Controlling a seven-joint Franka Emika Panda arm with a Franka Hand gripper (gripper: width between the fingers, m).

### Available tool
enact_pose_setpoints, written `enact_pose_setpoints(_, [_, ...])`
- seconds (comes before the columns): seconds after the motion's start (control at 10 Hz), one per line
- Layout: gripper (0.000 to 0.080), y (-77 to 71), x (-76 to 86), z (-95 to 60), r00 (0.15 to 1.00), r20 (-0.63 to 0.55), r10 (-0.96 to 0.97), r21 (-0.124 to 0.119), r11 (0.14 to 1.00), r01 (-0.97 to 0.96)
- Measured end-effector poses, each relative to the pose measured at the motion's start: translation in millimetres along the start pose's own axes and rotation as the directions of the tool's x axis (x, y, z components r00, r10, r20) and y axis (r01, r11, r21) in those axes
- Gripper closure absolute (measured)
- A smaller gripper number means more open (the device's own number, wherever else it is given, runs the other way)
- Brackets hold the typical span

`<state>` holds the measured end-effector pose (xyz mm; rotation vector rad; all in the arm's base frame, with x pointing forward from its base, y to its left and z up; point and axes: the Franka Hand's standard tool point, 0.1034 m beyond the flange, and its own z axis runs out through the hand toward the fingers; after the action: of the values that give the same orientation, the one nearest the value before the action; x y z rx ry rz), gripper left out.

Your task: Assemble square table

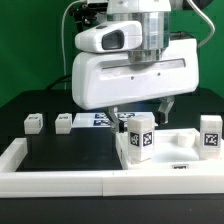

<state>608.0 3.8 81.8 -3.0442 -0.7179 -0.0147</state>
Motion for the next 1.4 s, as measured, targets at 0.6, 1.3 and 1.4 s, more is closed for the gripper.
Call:
enact_pose_setpoints(0.6, [0.0509, 0.5, -0.3, 0.0, 0.999, 0.000, 0.033, 0.000, 0.999, -0.033])
enact_pose_setpoints(1.3, [0.0508, -1.8, 0.6, 1.3, 0.840, -0.018, 0.542, 0.004, 0.840, -0.542])
enact_pose_setpoints(1.4, [0.0508, -2.3, 1.2, 1.6, 0.772, -0.025, 0.635, 0.010, 0.772, -0.635])
